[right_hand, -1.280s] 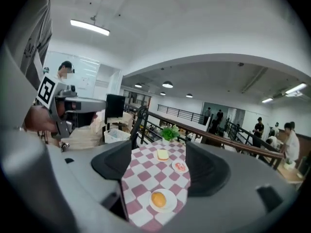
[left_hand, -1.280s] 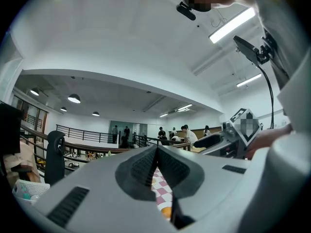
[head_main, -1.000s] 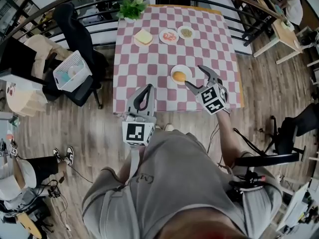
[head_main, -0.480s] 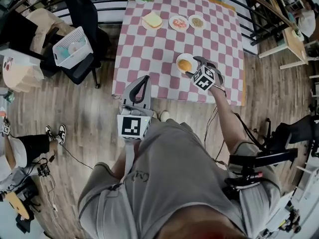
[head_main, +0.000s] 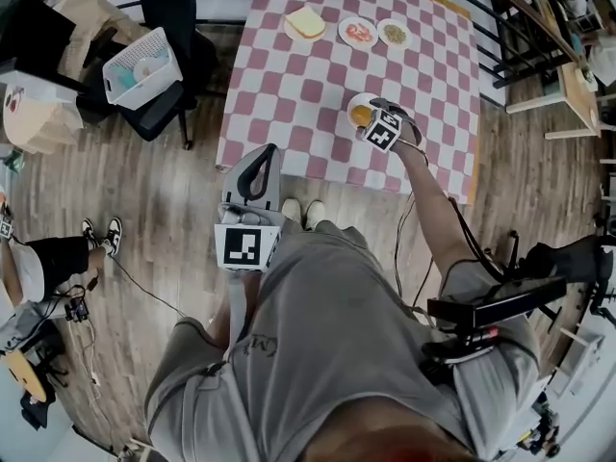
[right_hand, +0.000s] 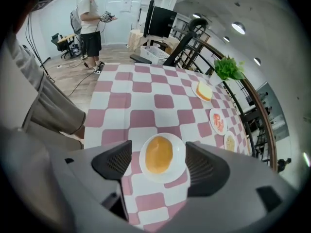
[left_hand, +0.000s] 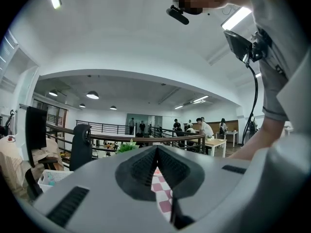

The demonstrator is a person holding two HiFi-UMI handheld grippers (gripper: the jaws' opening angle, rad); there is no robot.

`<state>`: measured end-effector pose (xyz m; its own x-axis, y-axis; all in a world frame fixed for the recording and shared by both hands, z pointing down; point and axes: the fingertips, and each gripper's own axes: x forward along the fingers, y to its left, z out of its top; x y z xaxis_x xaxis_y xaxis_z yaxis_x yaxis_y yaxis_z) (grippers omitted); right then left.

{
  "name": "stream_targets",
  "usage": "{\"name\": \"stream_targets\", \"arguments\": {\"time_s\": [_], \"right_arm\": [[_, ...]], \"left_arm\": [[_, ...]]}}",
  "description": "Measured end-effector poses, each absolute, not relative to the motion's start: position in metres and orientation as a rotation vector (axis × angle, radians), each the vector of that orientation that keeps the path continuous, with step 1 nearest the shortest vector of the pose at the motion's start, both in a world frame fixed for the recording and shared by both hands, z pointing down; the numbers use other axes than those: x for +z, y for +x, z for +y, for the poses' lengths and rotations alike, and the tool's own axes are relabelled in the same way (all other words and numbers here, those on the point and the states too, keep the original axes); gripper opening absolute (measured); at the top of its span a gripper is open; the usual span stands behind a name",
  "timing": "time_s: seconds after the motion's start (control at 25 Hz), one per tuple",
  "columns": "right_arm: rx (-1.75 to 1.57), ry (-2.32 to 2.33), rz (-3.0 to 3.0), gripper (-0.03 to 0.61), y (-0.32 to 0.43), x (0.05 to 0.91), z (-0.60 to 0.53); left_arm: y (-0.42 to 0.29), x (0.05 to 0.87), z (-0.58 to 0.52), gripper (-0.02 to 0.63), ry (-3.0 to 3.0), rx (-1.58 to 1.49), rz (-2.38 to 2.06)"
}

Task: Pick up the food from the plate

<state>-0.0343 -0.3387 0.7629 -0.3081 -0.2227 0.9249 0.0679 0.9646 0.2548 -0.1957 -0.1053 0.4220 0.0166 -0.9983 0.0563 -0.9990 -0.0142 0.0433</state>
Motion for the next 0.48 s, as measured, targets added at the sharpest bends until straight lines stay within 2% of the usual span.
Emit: {"name": "stream_targets", "arguments": {"time_s": [0.48], "right_arm": [[-0.167, 0.029, -1.777, 0.350, -0.028, 0.841, -0.363]], "left_arm": [[-0.197, 0.406, -0.090, 0.008, 2.147, -0.110, -2.213]]}}
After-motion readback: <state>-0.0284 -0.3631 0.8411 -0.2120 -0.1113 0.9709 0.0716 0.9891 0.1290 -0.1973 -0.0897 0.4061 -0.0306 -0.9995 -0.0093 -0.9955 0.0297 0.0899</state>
